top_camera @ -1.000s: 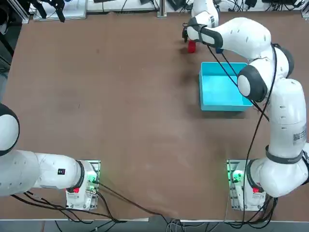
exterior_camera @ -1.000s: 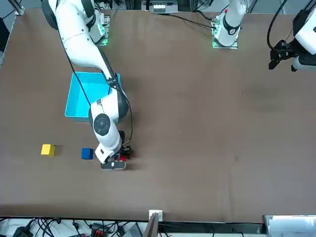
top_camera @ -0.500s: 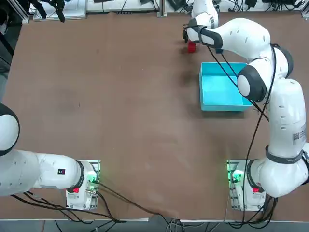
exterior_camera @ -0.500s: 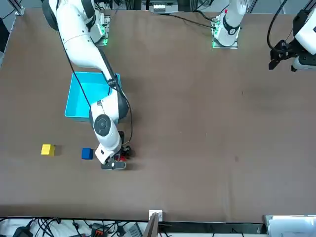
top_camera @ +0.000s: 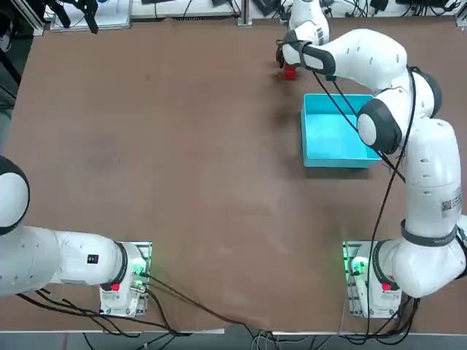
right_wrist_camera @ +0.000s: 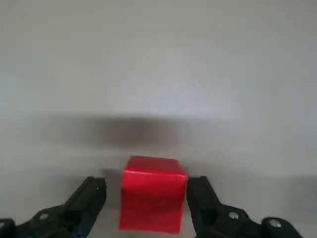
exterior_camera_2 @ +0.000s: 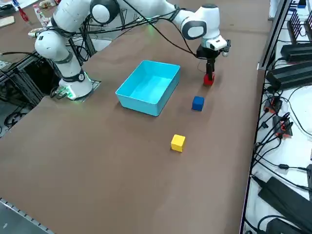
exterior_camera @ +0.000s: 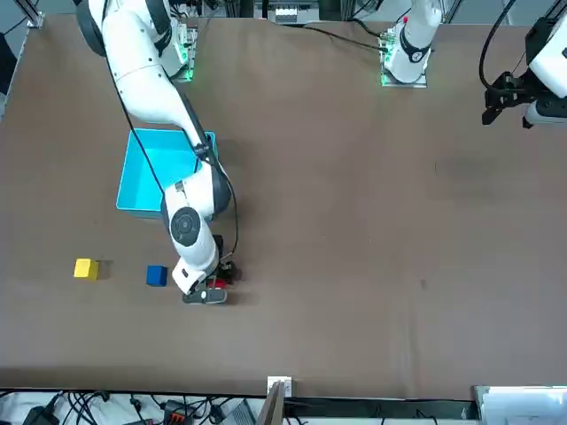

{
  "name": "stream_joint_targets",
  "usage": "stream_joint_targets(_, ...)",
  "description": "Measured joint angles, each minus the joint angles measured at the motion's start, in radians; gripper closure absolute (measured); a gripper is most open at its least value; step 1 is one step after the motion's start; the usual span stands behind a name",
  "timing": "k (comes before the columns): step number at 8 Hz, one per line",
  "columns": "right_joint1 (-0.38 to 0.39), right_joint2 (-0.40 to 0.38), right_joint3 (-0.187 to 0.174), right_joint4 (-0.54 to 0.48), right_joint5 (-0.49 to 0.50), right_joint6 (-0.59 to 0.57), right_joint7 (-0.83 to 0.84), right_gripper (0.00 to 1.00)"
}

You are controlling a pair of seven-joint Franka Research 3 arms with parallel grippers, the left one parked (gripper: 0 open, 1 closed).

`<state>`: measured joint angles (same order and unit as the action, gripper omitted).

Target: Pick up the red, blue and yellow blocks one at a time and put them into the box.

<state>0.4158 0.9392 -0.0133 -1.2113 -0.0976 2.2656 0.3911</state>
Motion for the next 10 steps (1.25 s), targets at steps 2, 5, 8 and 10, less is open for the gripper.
stream_joint_targets(2, 0.000, 0.003, 0.000, -0.005, 0.000, 0.000, 0.000, 0.00)
stream_joint_targets(5, 0.000, 0.007, 0.000, -0.005, 0.000, 0.000, 0.000, 0.02)
stream_joint_targets(8, -0.005, 0.008, -0.001, -0.005, 0.000, 0.000, 0.002, 0.18)
stream_joint_targets(10, -0.006, 0.006, -0.001, -0.003, 0.001, 0.001, 0.002, 0.30)
